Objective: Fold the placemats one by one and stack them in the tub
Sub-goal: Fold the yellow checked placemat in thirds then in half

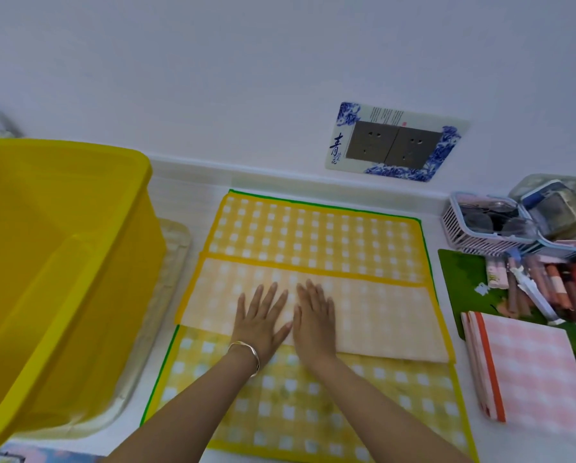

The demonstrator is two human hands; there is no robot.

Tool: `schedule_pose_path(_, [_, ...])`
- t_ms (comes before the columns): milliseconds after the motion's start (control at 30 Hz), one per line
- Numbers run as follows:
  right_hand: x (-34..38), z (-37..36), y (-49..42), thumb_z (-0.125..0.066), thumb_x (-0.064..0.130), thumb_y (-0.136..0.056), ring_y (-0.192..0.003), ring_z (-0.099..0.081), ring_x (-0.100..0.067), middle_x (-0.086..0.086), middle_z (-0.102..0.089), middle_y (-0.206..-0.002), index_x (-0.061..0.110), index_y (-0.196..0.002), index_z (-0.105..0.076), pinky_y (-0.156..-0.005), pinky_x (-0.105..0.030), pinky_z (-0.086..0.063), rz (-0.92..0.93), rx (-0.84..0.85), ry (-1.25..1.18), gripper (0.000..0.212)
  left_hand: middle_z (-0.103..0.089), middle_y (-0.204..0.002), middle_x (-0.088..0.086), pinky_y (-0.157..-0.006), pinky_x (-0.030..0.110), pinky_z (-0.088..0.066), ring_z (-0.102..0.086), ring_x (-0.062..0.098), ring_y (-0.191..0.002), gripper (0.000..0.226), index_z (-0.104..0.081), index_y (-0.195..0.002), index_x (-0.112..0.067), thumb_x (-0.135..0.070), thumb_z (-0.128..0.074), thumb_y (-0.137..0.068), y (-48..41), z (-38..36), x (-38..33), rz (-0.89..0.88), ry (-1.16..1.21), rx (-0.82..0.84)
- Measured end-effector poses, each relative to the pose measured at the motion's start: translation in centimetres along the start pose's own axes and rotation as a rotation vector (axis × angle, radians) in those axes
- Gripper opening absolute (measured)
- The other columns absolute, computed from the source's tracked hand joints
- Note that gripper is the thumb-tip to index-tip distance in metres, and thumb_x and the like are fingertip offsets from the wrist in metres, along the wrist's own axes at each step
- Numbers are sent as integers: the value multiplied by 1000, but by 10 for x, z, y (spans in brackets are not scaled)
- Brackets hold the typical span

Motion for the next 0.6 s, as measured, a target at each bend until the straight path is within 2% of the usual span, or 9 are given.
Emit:
schedule_pose_path(67, [0,-3,4,-25,29,-93,-133,-42,-23,-3,-44,-144,19,-134,-51,-108,-38,-17,-41,0,63,49,-38,-146,-3,-108,47,-6,-25,20,-140,59,-3,-149,-29,-55,-3,-96,-1,-2,-1,-5,-5,0])
schedule_pose_path(133, [-8,0,6,-28,31,-93,-132,-43,-23,-1,-46,-143,24,-134,-50,-107,-41,-18,-74,-31,105,47,-39,-146,-4,-108,47,-7,-39,22,-133,59,-5,-149,-29,-55,-3,-96,0,-2,-2,-9,-9,-2])
schedule_pose_path(233, [-30,8,12,-26,36,-94,-137,-35,-23,1,-39,-148,28,-140,-42,-110,-43,-11,-104,-73,146,50,-38,-147,-4,-107,48,-8,-35,22,-134,60,-8,-149,-31,-57,-5,-95,-1,-4,-1,-14,-12,-38])
schedule_pose_path(333, [-62,19,19,-21,41,-94,-139,-30,-24,0,-33,-151,26,-143,-37,-111,-43,-9,-155,-84,159,54,-39,-147,-3,-107,49,-7,-39,23,-133,60,-9,-149,-31,-57,-6,-95,-1,-5,-1,-22,-36,-46])
schedule_pose_path(433, [-99,33,27,-4,49,-89,-145,-12,-20,3,-14,-156,26,-149,-21,-114,-38,2,-223,-99,191,66,-37,-147,-4,-107,48,-5,-40,23,-132,60,-17,-148,-29,-56,-6,-95,-1,-3,-1,-17,-54,-38])
schedule_pose_path(500, [-122,44,33,4,52,-86,-146,-5,-17,3,-6,-157,25,-150,-13,-116,-38,3,-265,-124,187,72,-33,-146,-5,-107,47,-6,-42,23,-131,60,-26,-144,-29,-56,-6,-95,-2,-2,-2,-14,-55,-23])
schedule_pose_path(600, [-154,59,46,5,54,-84,-146,-2,-16,2,-4,-158,22,-150,-11,-117,-36,1,-318,-154,190,75,-32,-147,-4,-106,47,-5,-43,24,-130,59,-30,-142,-30,-57,-5,-95,-1,-3,-3,-26,-57,-6])
Point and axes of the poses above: each hand's wrist, its own y-axis away from the middle knuckle, its own z-axis out of the back of the hand, x = y × z, the point moved 6 cm from there along -y, towards the middle knuckle
